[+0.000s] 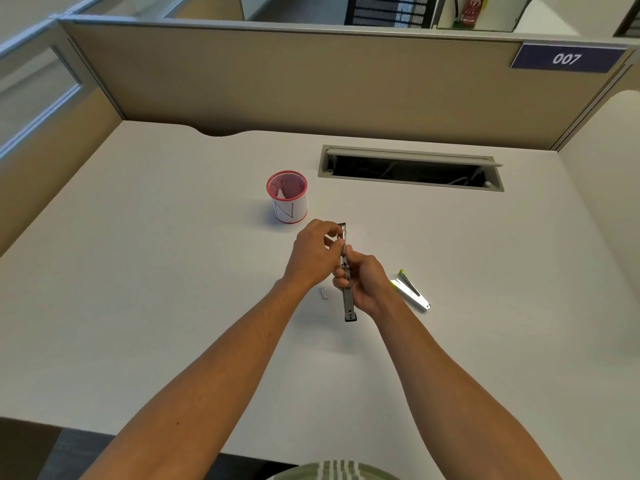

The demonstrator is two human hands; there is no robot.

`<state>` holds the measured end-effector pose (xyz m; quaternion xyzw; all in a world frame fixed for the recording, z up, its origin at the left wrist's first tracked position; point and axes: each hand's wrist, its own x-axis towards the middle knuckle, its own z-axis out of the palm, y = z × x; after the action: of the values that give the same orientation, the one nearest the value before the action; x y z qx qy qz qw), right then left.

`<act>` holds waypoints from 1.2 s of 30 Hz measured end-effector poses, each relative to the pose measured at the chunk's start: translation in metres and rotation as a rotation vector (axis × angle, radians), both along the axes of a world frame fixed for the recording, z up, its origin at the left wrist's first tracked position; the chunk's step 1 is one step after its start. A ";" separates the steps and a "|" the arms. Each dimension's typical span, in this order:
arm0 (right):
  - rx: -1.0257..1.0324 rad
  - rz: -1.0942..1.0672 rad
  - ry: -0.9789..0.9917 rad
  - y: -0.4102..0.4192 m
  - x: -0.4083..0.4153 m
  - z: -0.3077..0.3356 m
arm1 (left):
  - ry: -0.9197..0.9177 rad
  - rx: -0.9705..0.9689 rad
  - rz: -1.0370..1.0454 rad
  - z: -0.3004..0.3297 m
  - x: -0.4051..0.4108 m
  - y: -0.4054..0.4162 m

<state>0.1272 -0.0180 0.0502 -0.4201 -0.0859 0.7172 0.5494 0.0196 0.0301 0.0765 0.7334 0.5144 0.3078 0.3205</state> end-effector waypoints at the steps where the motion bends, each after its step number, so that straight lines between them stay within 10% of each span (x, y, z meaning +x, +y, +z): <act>1: -0.004 -0.008 0.004 0.000 -0.001 0.000 | 0.004 -0.009 -0.006 0.000 0.000 0.000; 36: -0.095 -0.213 0.126 0.006 0.001 -0.003 | 0.003 0.190 -0.392 0.002 -0.024 -0.010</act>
<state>0.1282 -0.0125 0.0474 -0.4065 0.0277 0.6828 0.6064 -0.0047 0.0204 0.0785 0.8468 0.3313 0.2856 0.3028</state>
